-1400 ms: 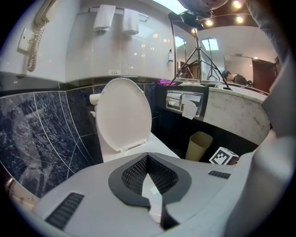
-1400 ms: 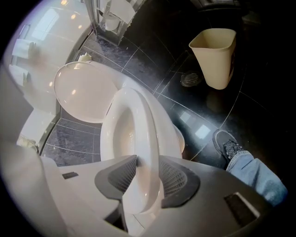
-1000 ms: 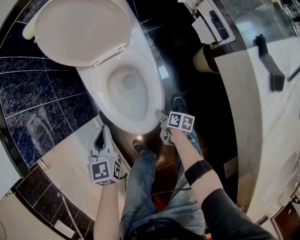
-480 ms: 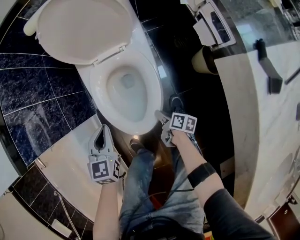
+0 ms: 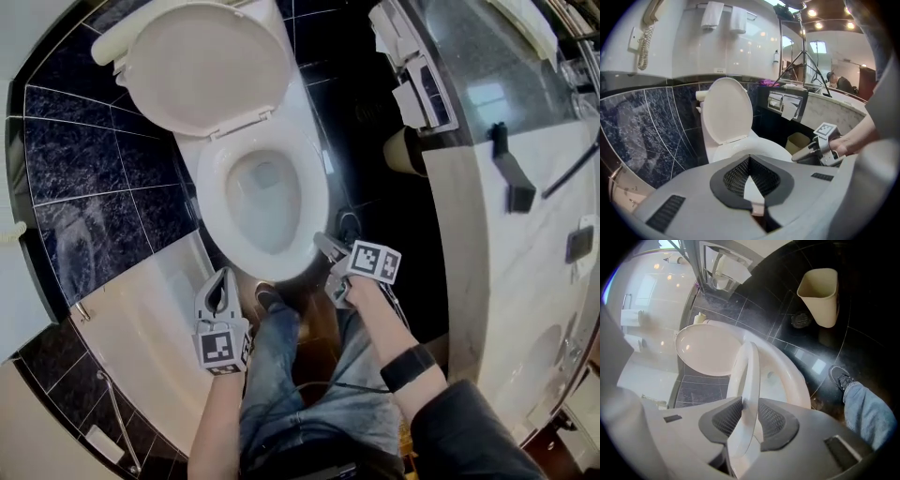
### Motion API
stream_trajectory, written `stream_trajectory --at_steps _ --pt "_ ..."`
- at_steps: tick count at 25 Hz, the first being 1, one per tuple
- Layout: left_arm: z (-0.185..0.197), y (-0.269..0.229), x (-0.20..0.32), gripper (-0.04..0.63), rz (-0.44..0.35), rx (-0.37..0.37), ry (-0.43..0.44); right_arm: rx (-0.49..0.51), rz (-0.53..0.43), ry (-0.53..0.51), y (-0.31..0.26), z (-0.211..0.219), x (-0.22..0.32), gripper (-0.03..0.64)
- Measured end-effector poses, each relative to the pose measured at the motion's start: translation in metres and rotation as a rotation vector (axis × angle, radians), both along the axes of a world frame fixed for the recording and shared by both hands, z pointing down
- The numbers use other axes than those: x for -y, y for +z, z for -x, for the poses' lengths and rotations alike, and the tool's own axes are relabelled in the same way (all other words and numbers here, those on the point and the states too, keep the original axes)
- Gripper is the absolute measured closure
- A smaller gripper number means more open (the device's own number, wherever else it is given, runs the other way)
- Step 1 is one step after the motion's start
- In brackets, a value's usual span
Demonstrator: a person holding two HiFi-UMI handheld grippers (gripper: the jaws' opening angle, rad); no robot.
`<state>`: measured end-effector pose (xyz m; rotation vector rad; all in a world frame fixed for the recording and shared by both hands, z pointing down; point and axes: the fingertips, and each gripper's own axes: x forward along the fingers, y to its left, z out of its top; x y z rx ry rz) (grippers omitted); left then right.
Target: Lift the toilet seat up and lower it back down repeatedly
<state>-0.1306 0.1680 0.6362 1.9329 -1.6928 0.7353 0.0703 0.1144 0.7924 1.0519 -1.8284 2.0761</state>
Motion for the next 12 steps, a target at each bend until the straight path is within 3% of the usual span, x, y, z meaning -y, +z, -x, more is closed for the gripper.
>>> stream_trajectory --at_steps 6,9,12 --pt "-0.012 0.021 -0.054 0.595 0.148 -0.064 -0.033 0.053 -0.018 0.020 -0.049 0.011 0.024 0.474" --pt "-0.023 0.046 -0.071 0.595 0.219 -0.143 -0.098 0.061 -0.037 -0.002 -0.073 0.015 0.037 0.469" --pt "-0.043 0.055 -0.055 0.595 0.233 -0.222 -0.110 0.058 -0.031 0.007 -0.087 0.019 0.045 0.468"
